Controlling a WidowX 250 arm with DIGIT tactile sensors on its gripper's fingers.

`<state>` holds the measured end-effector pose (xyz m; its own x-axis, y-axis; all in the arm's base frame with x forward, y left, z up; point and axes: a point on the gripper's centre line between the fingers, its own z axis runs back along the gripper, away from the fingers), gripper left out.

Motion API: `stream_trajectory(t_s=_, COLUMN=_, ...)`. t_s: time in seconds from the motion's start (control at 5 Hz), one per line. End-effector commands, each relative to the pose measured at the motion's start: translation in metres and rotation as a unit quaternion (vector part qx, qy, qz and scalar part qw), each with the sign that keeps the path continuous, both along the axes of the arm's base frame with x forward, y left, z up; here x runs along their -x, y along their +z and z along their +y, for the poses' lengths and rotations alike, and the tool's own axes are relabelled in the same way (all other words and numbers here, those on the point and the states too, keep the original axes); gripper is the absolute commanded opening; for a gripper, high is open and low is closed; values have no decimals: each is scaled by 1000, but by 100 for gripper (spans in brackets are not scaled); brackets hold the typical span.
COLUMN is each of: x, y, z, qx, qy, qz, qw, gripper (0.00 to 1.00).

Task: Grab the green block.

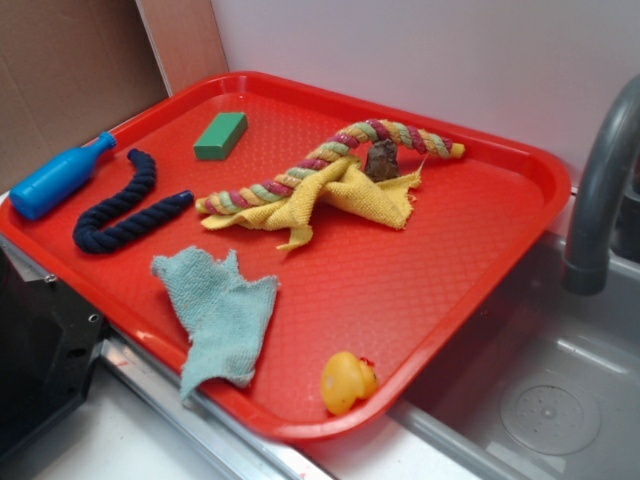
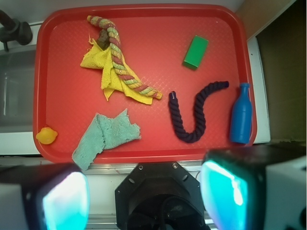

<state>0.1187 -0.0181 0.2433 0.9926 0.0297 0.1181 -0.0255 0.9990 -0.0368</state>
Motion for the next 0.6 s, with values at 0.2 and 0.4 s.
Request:
stream_trajectory(t_s=0.2, x=-8, y=-50, z=50, qx=-12, qy=125, qz=7, qw=992, gripper=100)
stream_trajectory(t_s=0.4, x=-39, y=-70, z=99, qx=5, qy=153, qz=-39, qw=988, gripper=100)
